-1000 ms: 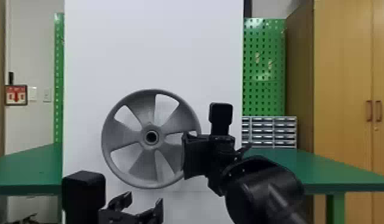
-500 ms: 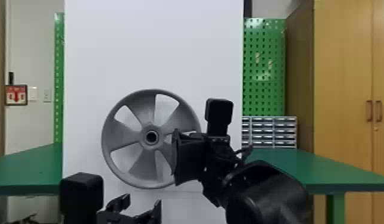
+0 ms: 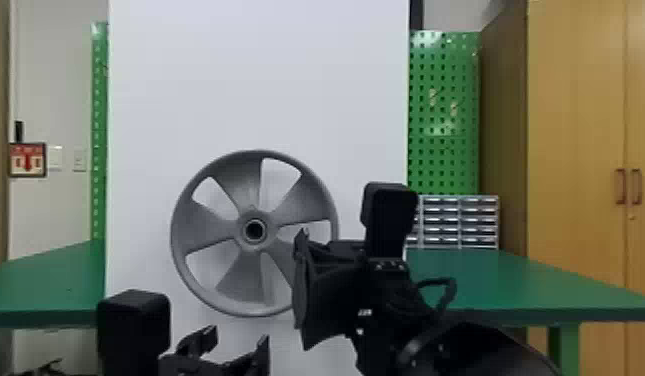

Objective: Hold the wheel and insert it

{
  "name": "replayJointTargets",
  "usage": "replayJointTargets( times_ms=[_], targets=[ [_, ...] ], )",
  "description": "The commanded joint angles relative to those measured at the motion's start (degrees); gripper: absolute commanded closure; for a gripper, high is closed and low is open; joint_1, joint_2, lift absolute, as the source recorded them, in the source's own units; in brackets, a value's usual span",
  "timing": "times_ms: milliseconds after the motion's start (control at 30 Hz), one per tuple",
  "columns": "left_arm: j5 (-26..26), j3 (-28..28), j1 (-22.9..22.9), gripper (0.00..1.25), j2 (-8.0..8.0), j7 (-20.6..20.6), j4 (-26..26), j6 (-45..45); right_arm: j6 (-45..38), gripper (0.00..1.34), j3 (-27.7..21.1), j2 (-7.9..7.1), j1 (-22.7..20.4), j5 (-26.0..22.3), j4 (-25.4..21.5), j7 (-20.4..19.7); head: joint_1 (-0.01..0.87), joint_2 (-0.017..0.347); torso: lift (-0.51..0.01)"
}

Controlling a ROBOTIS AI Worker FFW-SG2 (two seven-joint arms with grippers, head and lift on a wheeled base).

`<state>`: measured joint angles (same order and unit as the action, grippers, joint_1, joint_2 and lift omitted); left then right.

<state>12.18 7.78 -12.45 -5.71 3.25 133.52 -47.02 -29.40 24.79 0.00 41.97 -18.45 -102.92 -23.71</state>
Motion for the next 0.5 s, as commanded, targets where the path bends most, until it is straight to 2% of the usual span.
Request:
replayJointTargets(
  times_ms=[0, 267, 467],
  targets=[
    [0.12, -0.14, -0.03, 0.49, 0.0, 0.0, 0.16, 0.0, -0.13, 0.0, -1.5, 0.05, -4.44, 2.1, -3.52, 0.6, 0.0, 0.025, -0.489],
    [0.39, -0.31, -0.12, 0.49, 0.0, 0.0, 0.42, 0.0, 0.49, 0.0, -5.37, 0.05, -12.26, 5.35, -7.83, 4.38, 0.0, 0.025, -0.489],
    [0.74, -0.49, -0.12, 0.49, 0.0, 0.0, 0.51, 0.0, 2.6, 0.0, -8.71, -1.14, -18.59, 6.76, -8.35, 8.6, 0.0, 0.025, -0.489]
  ],
)
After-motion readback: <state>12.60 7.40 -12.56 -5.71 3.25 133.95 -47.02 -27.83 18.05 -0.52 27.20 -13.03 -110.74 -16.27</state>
